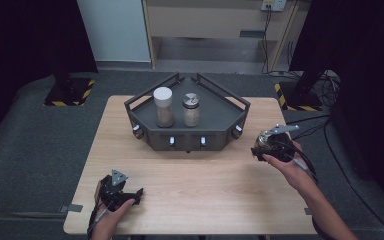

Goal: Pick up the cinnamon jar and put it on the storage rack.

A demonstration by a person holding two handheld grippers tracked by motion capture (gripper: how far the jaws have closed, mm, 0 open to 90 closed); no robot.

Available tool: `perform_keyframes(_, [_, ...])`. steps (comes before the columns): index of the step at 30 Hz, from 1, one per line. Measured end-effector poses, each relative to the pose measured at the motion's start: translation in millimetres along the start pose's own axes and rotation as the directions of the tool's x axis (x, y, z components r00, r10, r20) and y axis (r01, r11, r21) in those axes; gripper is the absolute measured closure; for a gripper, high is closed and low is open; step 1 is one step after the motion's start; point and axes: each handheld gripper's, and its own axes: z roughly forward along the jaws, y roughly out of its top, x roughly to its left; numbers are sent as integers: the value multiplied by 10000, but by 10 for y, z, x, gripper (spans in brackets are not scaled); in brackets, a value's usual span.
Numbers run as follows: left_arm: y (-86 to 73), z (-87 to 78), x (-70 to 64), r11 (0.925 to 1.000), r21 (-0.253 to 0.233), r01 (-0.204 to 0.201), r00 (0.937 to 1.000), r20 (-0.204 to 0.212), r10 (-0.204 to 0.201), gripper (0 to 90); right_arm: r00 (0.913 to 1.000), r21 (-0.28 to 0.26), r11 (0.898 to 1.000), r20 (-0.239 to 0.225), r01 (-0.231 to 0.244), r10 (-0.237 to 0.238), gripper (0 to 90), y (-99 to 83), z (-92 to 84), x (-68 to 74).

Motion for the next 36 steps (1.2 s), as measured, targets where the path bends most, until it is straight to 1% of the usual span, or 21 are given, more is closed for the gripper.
perform_keyframes(3, [1,-1,0,10000,7,-8,10000,-6,8,0,9997,32,9997,131,224,-224,312,54,-81,44])
perform_keyframes(6, [1,-1,0,10000,8,-7,10000,-5,8,0,9998,-18,9998,95,195,-195,312,93,-151,43])
perform_keyframes(9, [0,-1,0,10000,6,-7,10000,-5,7,0,9994,25,9995,148,318,-318,312,151,-211,59])
perform_keyframes(13, [1,-1,0,10000,7,-8,10000,-6,8,0,9994,-33,9995,50,330,-330,312,215,-270,59])
perform_keyframes(16, [1,-1,0,10000,7,-9,10000,-6,9,0,9990,-73,9990,-50,442,-442,312,271,-294,69])
perform_keyframes(22, [1,-1,0,10000,7,-8,10000,-6,8,0,9987,3,9987,-56,501,-501,311,397,-299,93])
perform_keyframes(27, [1,-1,0,10000,8,-7,10000,-7,7,0,9990,62,9990,-57,451,-451,312,537,-268,93])
perform_keyframes(36, [1,-1,0,10000,10,-8,10000,-6,8,0,9978,62,9979,-159,648,-647,312,703,-201,162])
